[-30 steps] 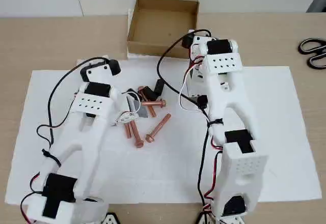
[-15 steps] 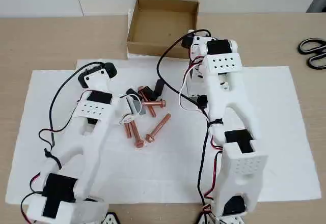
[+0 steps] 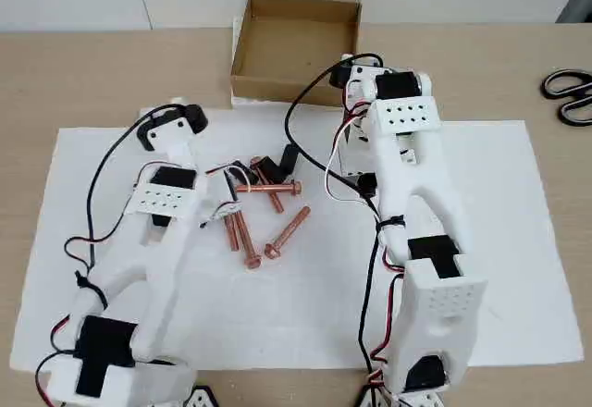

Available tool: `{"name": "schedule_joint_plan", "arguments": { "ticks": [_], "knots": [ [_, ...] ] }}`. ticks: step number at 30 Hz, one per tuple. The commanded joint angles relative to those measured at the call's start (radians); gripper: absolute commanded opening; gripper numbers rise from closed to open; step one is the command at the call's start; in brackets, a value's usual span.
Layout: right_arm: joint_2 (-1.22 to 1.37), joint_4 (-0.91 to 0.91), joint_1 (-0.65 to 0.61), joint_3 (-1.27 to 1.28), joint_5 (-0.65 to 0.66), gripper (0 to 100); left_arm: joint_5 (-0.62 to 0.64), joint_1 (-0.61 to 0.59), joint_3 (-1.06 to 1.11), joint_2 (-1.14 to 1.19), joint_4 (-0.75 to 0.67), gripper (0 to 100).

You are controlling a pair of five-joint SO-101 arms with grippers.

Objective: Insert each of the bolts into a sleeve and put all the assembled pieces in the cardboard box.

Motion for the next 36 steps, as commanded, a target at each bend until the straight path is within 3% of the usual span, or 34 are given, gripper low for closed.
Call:
{"name": "schedule_joint_plan", "arguments": {
  "ticks": [1, 23, 28, 36],
  "knots": [
    [-0.008, -0.010, 0.008, -0.032, 0.009, 0.3, -0.005, -0.028, 0.010, 0.038, -0.052, 6],
    [-0.007, -0.016, 0.008, -0.032, 0.009, 0.3, -0.028, 0.032, -0.197, 0.081, 0.196, 6],
    [-0.007, -0.016, 0.008, -0.032, 0.009, 0.3, -0.157, 0.034, -0.269, 0.081, 0.269, 6],
    [-0.007, -0.016, 0.008, -0.032, 0.009, 0.3, -0.164, 0.035, -0.282, 0.092, 0.273, 6]
  ]
}}
